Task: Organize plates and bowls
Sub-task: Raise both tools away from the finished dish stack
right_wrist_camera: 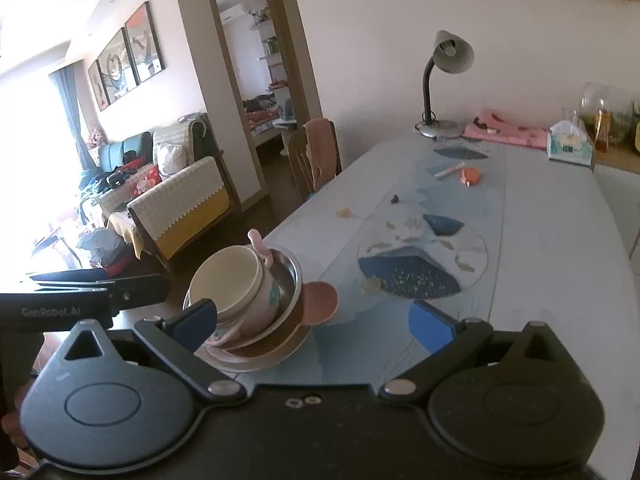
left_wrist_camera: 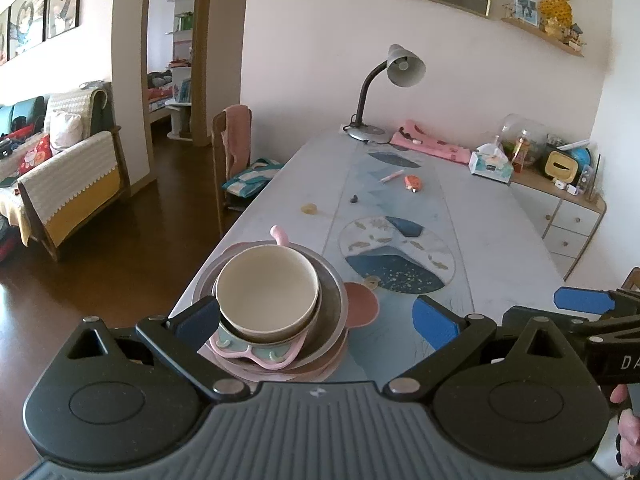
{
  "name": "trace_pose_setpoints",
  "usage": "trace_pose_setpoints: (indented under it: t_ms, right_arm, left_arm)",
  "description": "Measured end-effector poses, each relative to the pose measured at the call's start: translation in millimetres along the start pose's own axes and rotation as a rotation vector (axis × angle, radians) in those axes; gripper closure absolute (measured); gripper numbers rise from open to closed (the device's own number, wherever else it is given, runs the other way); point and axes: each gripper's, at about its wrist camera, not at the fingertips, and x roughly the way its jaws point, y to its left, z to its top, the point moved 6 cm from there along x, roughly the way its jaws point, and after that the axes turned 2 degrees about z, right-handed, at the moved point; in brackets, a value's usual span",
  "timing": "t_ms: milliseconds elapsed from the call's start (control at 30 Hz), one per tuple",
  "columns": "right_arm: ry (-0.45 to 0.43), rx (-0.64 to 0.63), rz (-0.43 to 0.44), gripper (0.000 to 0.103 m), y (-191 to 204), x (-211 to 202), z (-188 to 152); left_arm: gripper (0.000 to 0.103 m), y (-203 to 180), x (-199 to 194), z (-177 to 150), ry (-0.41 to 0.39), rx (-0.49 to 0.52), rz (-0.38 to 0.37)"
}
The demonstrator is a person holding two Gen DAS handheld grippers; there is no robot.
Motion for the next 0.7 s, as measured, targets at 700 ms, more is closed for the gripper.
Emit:
trace_pose_setpoints:
  t_ms: [700]
  right_arm:
    - [0.025,-0.004,-0.005,0.000,6.6,5.3,-1.0]
  left_arm:
    - [0.000,-0.8,13.2,-4.2,0.059,-0.005,-0.035]
